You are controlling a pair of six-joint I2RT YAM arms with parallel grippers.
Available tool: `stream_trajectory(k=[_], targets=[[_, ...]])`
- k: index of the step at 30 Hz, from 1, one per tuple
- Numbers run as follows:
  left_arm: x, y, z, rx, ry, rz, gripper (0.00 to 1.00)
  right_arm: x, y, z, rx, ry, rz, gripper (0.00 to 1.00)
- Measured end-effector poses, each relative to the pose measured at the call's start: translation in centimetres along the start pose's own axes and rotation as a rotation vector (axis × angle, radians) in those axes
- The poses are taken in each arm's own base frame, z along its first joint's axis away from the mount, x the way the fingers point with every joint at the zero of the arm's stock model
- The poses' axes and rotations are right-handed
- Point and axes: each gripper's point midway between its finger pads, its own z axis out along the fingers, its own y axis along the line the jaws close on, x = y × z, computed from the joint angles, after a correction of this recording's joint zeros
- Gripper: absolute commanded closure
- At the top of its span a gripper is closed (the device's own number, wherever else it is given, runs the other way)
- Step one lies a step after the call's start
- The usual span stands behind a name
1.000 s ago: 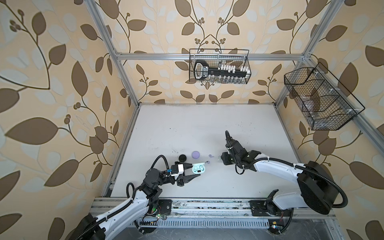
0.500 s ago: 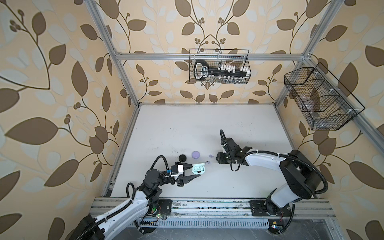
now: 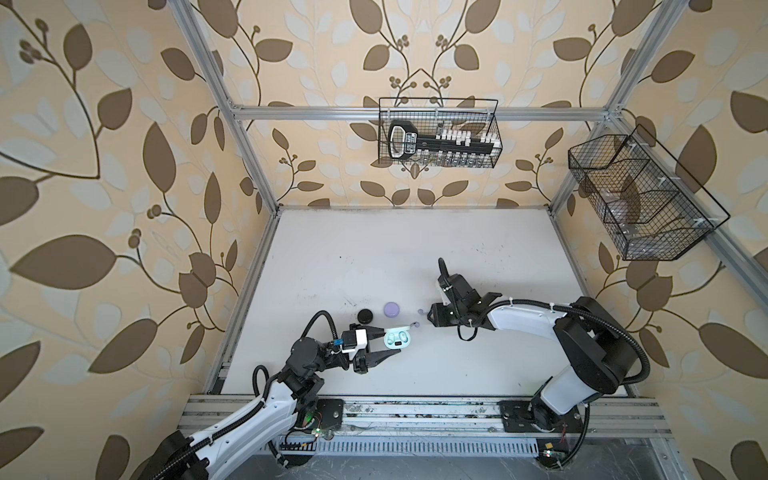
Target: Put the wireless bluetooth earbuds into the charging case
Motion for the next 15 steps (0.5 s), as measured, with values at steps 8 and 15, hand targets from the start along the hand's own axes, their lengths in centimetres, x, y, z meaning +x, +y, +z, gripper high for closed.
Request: stream_trajectory(k=[8,15], targets=[[0.1,0.0,0.0,0.0,0.002,-0.002,1.0,0.3,1.2,0.2,-0.027,-0.001,0.002,0.54],[0.1,0.0,0.0,0.0,0.002,-0.002,1.0,0.1,1.4,0.5,-0.036,-0.012,0.021,0.57]])
